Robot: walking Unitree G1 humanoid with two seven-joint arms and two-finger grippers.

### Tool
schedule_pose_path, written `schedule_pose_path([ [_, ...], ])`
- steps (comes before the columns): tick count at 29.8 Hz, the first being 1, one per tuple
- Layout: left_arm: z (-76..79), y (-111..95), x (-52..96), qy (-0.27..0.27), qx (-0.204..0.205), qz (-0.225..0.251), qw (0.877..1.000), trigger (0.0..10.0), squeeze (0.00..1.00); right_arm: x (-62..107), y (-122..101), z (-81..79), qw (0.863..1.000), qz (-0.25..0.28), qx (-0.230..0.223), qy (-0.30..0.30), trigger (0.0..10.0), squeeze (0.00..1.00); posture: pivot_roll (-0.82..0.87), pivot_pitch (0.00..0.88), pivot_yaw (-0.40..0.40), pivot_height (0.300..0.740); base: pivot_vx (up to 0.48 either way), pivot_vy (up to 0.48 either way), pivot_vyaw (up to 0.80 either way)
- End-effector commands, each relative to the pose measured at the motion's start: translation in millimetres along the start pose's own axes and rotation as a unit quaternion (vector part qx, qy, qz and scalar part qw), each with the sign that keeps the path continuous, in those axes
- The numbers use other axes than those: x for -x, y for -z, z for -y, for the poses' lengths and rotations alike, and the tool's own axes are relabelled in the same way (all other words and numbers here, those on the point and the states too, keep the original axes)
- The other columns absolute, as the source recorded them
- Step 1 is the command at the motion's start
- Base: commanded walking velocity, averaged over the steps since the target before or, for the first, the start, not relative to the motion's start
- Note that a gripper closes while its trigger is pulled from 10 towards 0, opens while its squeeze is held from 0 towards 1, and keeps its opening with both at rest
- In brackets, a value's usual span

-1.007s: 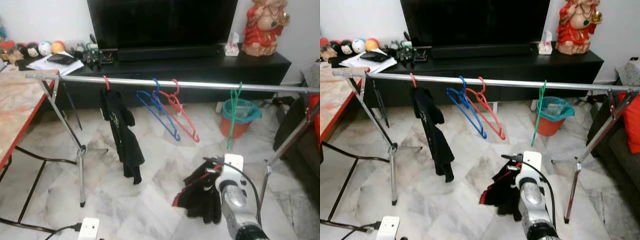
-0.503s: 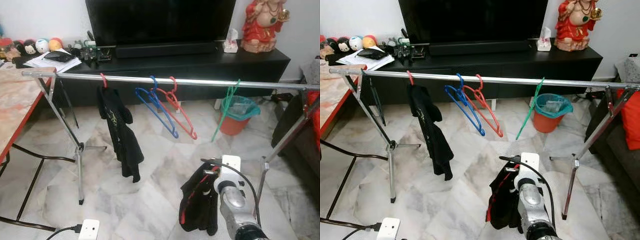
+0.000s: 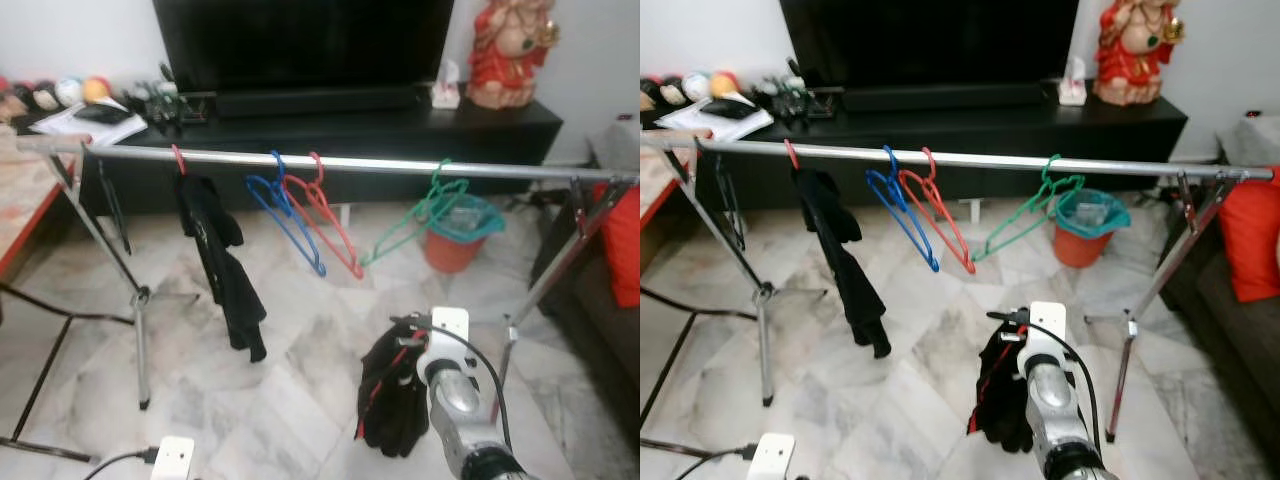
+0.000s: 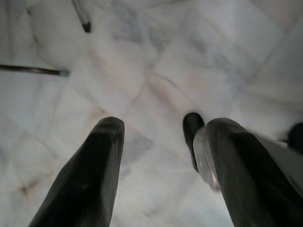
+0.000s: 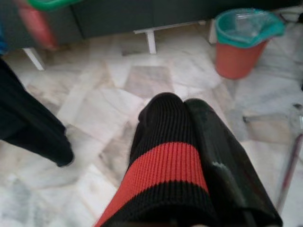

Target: Hang hanger

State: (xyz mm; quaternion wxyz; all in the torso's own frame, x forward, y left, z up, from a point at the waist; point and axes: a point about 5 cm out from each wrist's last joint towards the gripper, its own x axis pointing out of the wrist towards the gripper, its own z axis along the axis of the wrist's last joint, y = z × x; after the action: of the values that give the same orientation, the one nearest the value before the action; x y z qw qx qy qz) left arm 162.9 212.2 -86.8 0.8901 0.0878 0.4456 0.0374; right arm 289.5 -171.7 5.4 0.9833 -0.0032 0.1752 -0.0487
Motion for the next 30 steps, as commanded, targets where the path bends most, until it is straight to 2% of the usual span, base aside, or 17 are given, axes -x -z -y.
schedule_pose_path([
  [1,-0.7,4.8,1.0,-0.001,-0.004,-0.009,1.0,10.0,0.0,-2.5,-7.1,-0.8,1.0,0.013,-0.001,0.0,10.0,0.0,-0.03,0.0,0.026,0.74,0.0,-0.431,0.0],
  [13,-0.8,4.7,1.0,-0.002,-0.005,-0.009,1.0,10.0,0.0,-2.9,-7.3,-2.3,1.0,0.013,-0.006,-0.001,10.0,0.0,-0.03,0.0,0.026,0.74,0.0,-0.407,0.0],
  [20,-1.3,3.7,1.2,-0.009,0.002,0.0,1.0,10.0,0.0,-1.6,-1.1,-2.0,1.0,-0.002,-0.01,0.0,10.0,0.0,-0.03,0.0,0.026,0.74,0.0,0.0,0.0],
  [25,-1.2,-0.9,2.2,-0.017,0.022,0.034,0.999,10.0,0.0,0.8,11.0,6.4,0.999,-0.034,-0.02,0.012,10.0,0.0,-0.03,0.0,0.027,0.74,0.0,0.0,0.0],
  [27,-1.4,-6.6,3.8,-0.026,0.047,0.074,0.996,10.0,0.0,5.2,25.2,7.1,0.997,-0.072,-0.01,0.004,10.0,0.0,-0.04,0.0,0.025,0.74,0.0,0.0,0.0],
  [30,-1.5,-8.3,4.4,-0.028,0.053,0.087,0.994,10.0,0.0,7.3,30.8,7.9,0.996,-0.086,0.0,0.003,10.0,0.0,-0.04,0.0,0.025,0.74,0.0,0.0,0.0],
])
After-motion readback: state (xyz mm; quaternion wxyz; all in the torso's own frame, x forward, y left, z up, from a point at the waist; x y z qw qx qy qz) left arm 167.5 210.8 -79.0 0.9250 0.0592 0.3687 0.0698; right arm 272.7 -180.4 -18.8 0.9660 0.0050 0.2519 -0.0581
